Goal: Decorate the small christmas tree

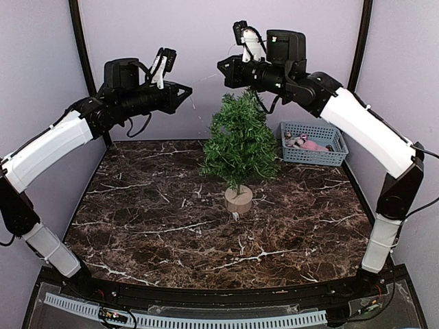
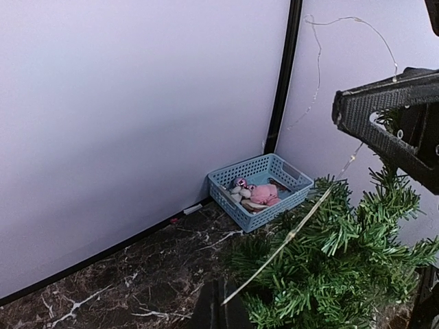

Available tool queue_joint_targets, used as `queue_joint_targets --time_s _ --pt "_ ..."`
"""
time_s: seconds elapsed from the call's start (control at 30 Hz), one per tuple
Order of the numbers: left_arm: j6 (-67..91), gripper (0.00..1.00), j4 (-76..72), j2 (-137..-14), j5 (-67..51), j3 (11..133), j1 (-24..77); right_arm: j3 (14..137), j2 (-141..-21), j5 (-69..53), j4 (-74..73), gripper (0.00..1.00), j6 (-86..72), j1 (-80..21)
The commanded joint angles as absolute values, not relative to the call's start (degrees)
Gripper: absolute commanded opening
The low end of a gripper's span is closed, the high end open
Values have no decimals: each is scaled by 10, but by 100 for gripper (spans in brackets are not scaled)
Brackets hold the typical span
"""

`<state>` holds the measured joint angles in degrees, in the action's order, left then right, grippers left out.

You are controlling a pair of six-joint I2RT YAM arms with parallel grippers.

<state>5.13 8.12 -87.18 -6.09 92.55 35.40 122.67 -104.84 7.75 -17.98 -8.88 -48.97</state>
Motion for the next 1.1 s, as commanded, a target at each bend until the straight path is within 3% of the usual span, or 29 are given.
queue_joint_targets --time_s 0.0,0.27,0.73,1.07 --pt "35 0 100 -907 -59 965 327 1253 -1036 77 -126 0 -106 -440" --pt "25 0 119 -983 -82 1040 328 1308 -1074 -35 -148 0 -137 -385" --pt "18 0 70 -918 -132 962 328 1303 -1057 -141 -166 0 -156 -385" --pt "18 0 47 -875 -241 920 328 1288 -1003 -190 -181 0 -175 -386"
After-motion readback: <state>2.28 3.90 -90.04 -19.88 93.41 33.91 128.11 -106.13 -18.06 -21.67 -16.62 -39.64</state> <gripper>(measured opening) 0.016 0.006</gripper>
